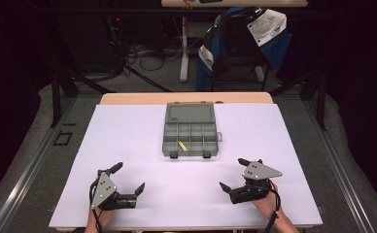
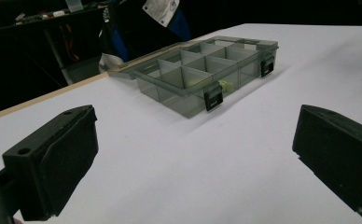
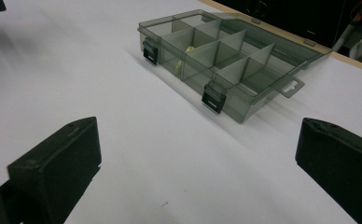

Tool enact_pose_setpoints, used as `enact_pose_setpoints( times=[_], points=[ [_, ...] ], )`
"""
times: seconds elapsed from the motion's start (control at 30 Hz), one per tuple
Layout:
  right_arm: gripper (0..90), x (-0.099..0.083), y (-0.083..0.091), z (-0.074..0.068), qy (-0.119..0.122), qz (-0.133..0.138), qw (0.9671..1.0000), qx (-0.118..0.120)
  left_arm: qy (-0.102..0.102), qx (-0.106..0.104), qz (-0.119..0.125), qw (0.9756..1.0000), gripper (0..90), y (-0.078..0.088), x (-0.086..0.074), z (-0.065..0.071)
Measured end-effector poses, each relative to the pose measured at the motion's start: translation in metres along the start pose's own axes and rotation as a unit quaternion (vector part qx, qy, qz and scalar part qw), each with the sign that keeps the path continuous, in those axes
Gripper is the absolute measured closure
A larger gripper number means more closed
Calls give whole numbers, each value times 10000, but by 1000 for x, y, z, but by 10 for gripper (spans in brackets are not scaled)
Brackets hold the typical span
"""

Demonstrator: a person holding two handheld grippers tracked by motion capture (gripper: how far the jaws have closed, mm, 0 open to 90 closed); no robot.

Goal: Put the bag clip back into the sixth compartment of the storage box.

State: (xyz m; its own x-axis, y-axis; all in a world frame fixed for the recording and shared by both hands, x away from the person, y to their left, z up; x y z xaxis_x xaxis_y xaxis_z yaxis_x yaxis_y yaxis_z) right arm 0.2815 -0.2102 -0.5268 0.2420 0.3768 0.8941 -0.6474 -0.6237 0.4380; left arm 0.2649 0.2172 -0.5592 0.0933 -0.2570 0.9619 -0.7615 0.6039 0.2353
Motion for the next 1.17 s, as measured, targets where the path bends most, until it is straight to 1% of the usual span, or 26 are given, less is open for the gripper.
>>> enact_pose_setpoints(
  times=[0.2, 0.3, 0.43, 0.47, 0.6, 0.63, 0.73, 0.83, 0.9, 1.0, 1.17],
  points=[
    [0, -13, 4, 1, 123, 39, 9999, -32, 29, -8, -2, 10000, 1, -1, 0, 0],
    [0, -21, 7, 2, 145, 128, 9998, -76, 12, -22, -12, 10000, 1, -1, 0, 1],
    [1, -26, 9, 3, 166, 238, 9995, -107, -1, -33, -23, 10000, 1, -2, 0, 1],
    [0, -30, 9, 3, 203, 284, 9993, -118, -3, -36, -23, 10000, 1, -2, 0, 1],
    [0, -35, 9, 5, 229, 288, 9992, -137, 5, -43, -19, 10000, 1, -2, 0, 1],
    [1, -38, 10, 5, 237, 363, 9989, -163, 7, -52, -17, 10000, 1, -1, 0, 1],
    [1, -40, 11, 5, 308, 367, 9986, -218, 8, -61, -20, 10000, 1, -1, 0, 1],
    [0, -41, 12, 5, 363, 445, 9980, -261, 4, -60, -17, 10000, 1, -1, 0, 1],
    [0, -42, 14, 5, 334, 518, 9977, -289, 24, -45, -15, 10000, 1, 0, 0, 1],
    [1, -42, 15, 5, 337, 508, 9976, -325, 20, -39, -13, 10000, 1, 0, 0, 1],
    [0, -41, 14, 5, 328, 459, 9982, -224, -7, -41, -19, 10000, 1, 0, 0, 1]
  ],
)
Point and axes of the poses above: each handheld gripper's, and its own axes: y roughly backward along the jaws, x roughly out of its top, z roughly to its right, the point moved 1 cm from there along -y, roughly forward along the jaws
